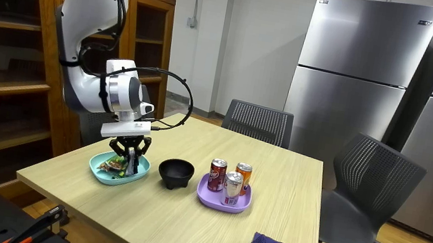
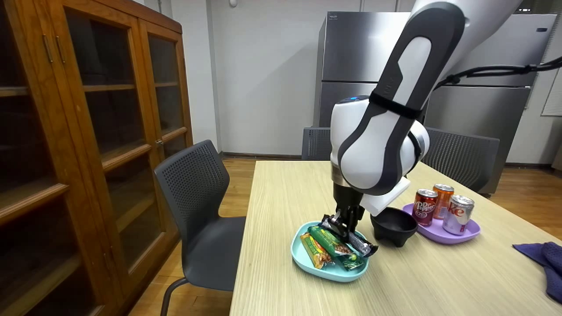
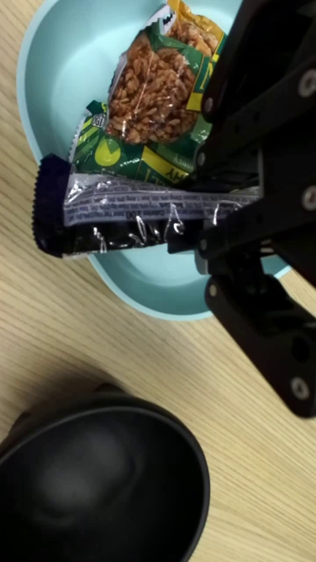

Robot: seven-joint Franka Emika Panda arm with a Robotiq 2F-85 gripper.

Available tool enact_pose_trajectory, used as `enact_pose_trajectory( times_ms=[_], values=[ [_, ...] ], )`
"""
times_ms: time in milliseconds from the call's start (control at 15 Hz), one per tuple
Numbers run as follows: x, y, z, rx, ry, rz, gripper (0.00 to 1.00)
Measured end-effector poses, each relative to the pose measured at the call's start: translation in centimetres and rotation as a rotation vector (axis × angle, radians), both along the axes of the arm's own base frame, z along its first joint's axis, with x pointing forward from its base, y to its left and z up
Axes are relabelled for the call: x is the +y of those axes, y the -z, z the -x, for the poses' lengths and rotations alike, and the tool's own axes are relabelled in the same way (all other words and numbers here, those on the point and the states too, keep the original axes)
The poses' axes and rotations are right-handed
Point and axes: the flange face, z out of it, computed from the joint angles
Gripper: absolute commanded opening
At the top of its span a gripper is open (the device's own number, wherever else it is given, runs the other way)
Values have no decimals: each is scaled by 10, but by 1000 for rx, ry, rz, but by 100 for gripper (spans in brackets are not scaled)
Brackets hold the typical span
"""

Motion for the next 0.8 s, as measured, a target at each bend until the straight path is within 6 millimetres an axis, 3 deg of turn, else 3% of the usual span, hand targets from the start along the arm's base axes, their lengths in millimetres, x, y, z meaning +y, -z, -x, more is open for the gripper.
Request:
enact_pose_trajectory(
  times_ms=[67, 600, 800],
  values=[
    [0, 1, 0, 1, 6, 0, 46],
    [1, 7, -1, 4, 19, 0, 99],
    [2, 6, -1, 1, 17, -1, 100]
  ],
)
